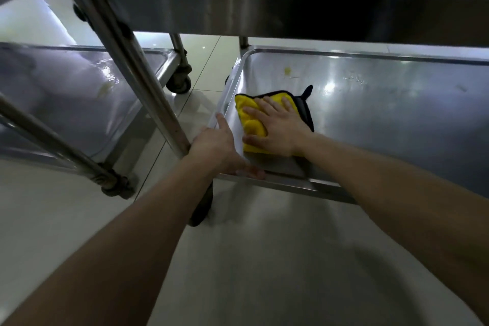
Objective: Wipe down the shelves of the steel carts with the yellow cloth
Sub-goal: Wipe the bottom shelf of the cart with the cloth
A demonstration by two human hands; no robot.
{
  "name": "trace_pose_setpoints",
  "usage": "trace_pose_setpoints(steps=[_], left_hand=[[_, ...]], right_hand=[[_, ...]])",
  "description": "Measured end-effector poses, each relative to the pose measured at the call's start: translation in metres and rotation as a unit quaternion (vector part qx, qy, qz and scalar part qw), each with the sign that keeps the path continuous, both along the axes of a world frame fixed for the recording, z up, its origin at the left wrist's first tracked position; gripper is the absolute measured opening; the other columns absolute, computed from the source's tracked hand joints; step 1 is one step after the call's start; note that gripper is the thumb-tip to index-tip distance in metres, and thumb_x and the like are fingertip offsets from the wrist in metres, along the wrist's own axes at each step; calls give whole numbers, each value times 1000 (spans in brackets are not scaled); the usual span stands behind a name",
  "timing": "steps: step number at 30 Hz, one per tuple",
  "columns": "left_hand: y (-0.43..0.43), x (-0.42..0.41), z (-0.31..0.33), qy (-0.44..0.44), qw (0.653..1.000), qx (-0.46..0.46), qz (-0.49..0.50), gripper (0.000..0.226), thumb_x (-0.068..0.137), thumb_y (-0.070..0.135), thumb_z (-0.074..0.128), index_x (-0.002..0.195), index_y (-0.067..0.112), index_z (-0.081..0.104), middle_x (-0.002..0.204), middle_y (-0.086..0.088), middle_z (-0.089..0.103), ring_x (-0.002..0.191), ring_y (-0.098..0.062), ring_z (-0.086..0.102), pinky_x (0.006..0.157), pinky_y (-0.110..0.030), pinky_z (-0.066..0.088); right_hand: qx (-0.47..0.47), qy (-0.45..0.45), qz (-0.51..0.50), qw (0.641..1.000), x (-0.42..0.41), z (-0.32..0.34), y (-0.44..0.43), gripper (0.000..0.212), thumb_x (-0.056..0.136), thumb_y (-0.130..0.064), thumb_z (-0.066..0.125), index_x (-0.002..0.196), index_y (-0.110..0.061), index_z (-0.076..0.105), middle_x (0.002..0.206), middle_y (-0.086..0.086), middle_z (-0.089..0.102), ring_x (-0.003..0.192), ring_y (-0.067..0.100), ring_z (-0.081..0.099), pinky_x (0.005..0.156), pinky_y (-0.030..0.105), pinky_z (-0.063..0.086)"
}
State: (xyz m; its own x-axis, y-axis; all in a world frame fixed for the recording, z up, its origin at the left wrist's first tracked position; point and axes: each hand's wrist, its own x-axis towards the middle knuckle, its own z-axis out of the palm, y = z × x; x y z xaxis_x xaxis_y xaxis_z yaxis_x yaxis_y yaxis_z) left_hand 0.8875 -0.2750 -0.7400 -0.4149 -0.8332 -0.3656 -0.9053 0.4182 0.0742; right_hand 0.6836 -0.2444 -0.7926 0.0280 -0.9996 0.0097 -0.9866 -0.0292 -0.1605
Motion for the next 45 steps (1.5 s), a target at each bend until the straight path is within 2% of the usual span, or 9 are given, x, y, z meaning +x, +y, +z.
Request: trace_pose_setpoints(steps=[5,8,10,13,15,18,24,39,45], left_hand=[[28,7,4,134,990,-33,2,167,51,83,91,170,14,-3,173,-18,27,156,-38,36,121,-56,44],[61,41,-13,258,949,-173,-50,84,70,76,86,128,27,51,120,3,64,105,-20,66,84,-37,60],[75,71,-23,269,926,-260,-61,47,86,71,70,91,28,52,80,11,59,68,-13,60,60,-38,56],[69,108,-27,335,891,-288,106,55,88,77,60,72,26,47,57,9,49,47,-8,48,48,-31,42],[53,118,-22,362,872,-271,189,56,86,84,60,86,29,50,64,8,55,53,-8,54,51,-29,44],[26,116,-17,344,906,-213,124,52,97,81,49,110,31,58,83,9,69,73,-12,68,67,-38,60],[7,108,-24,349,905,-220,108,55,96,82,38,103,31,59,76,7,66,69,-16,67,66,-42,60],[16,100,-27,359,890,-265,96,50,98,77,34,103,33,56,66,17,54,54,1,49,51,-18,30],[16,94,-24,298,912,-248,137,40,103,75,38,104,37,52,73,16,56,63,-11,52,62,-29,40]], right_hand=[[-7,-8,0,1000,11,-4,30,97,89,-95,11,170,-43,10,181,-5,4,167,20,-3,132,58,-6],[-4,-20,-10,1000,13,-3,27,96,88,-95,6,170,-44,10,181,-7,4,167,18,-3,132,57,-6],[6,-14,-11,1000,13,-3,25,96,88,-95,7,169,-45,8,181,-7,3,166,18,-3,132,58,-6],[8,-19,-22,1000,13,-3,22,95,88,-95,11,169,-46,9,181,-7,4,166,18,-2,132,58,-5],[-2,-25,-29,999,13,-4,18,94,88,-95,13,168,-46,13,180,-7,7,166,19,1,132,58,-3],[-9,-41,-45,998,13,-8,9,94,86,-97,14,166,-48,17,180,-9,11,166,18,4,132,58,-2],[-12,-37,-101,994,9,-3,-36,92,86,-96,16,164,-48,21,180,-5,15,166,22,8,130,62,0],[14,-30,-50,998,89,7,3,91,89,-90,1,169,-47,12,181,1,8,167,28,1,129,66,-5],[3,10,30,1000,75,13,84,83,94,-79,42,167,-42,26,175,1,26,163,28,19,129,60,12]])
